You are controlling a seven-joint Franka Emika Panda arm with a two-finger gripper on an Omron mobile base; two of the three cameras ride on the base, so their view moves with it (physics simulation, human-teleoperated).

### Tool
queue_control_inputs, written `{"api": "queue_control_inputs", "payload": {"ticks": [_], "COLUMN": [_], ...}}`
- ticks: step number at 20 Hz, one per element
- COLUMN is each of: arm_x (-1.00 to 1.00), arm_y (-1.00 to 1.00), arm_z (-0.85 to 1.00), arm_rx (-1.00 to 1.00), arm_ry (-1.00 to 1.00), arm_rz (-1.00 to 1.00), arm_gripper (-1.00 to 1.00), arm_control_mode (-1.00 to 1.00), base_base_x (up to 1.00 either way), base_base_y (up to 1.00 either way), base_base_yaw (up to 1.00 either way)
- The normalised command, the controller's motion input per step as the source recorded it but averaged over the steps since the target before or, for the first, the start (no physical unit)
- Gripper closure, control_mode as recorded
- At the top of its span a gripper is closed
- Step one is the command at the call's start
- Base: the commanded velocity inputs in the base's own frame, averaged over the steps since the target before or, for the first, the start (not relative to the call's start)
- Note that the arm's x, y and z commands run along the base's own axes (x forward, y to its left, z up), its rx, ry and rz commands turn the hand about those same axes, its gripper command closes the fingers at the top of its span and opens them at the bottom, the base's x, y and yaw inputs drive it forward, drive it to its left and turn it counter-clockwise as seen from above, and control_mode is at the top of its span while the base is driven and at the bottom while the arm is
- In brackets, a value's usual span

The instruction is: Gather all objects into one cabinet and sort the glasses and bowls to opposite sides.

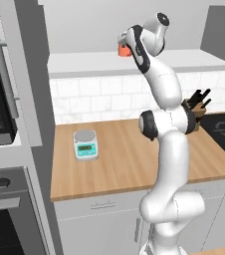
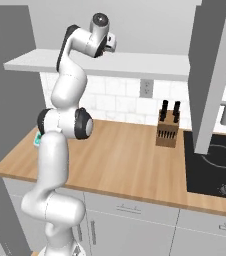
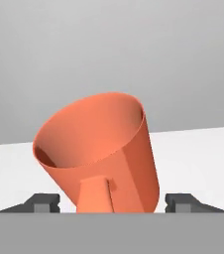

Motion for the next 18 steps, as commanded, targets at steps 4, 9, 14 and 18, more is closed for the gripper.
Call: {"api": "queue_control_inputs", "payload": {"ticks": [4,9,14,18], "arm_x": [0.01,-0.06,-0.85,-1.00], "arm_y": [0.17,0.00,0.00,0.00], "arm_z": [-0.26,-0.09,-0.02,-0.16], "arm_rx": [0.10,0.01,0.00,0.00], "arm_ry": [0.00,0.00,-0.06,-0.09], "arm_rz": [0.01,0.00,0.00,0.00], "arm_gripper": [1.00,1.00,1.00,1.00], "arm_control_mode": [-1.00,-1.00,-1.00,-1.00], "base_base_x": [0.00,0.00,0.00,0.00], "base_base_y": [0.00,0.00,0.00,0.00], "base_base_yaw": [0.00,0.00,0.00,0.00]}}
